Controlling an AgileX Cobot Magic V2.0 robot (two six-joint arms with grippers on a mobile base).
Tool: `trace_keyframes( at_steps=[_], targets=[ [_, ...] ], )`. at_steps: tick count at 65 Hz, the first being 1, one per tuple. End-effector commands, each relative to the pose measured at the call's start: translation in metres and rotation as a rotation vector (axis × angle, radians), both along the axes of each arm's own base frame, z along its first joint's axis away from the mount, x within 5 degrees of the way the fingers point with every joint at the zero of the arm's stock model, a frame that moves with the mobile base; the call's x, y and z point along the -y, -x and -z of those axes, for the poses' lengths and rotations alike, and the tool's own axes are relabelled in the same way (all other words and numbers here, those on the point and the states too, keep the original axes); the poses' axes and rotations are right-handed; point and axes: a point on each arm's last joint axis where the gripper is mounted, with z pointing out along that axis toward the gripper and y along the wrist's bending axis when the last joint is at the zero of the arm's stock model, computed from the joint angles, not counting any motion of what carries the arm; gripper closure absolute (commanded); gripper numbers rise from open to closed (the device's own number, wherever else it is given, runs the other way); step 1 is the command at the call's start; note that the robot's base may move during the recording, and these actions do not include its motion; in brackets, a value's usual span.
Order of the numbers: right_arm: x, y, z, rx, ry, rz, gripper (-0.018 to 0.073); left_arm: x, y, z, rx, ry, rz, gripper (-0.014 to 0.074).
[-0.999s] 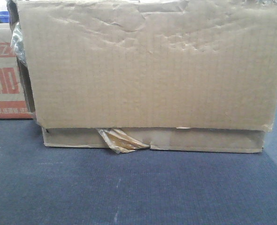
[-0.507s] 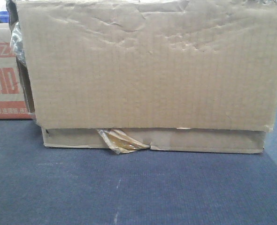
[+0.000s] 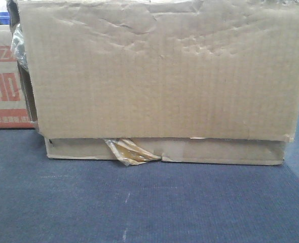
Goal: Stack two boxes on right shelf middle
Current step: 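Close the left gripper on the wall of the red-printed box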
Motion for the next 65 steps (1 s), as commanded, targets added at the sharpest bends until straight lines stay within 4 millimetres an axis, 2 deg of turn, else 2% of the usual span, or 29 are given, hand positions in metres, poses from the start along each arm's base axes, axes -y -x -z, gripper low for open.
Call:
trace_keyframes(
  at_steps=[1,7,15,21,29,42,48,53,65],
  targets=[
    [-0.001,-0.011,0.003,-0.037,0.01,-0.004,0.0002,0.004,-0.009,0.001,-0.04,0.007,0.029,0.006],
    [-0.001,-0.019,0.007,-0.076,0.011,-0.005,-0.0009,0.006,-0.019,0.009,-0.122,0.002,0.037,-0.0006],
    [-0.001,-0.024,0.011,-0.114,0.012,-0.008,-0.0009,0.008,-0.031,0.013,-0.187,0.004,0.045,-0.0005],
    [-0.001,-0.024,0.011,-0.11,0.012,-0.007,-0.0009,0.009,-0.04,0.007,-0.236,0.002,0.04,-0.0005],
    [-0.001,-0.024,0.01,-0.104,0.012,-0.006,-0.0009,0.008,-0.058,-0.013,-0.307,-0.02,0.02,-0.0005],
    [-0.004,-0.024,0.009,-0.095,0.012,-0.03,-0.0009,0.01,-0.117,-0.039,-0.482,-0.091,0.009,-0.0005],
    [-0.006,-0.024,0.009,-0.095,0.013,-0.046,-0.0009,0.004,-0.144,-0.04,-0.545,-0.101,-0.002,-0.0005],
    [-0.007,-0.024,0.009,-0.095,0.013,-0.05,-0.0009,-0.008,-0.164,-0.041,-0.599,-0.089,-0.004,-0.0005],
    [-0.007,-0.024,0.009,-0.093,0.013,-0.049,-0.0009,-0.045,-0.208,-0.026,-0.724,-0.078,0.013,-0.0005]
  ],
)
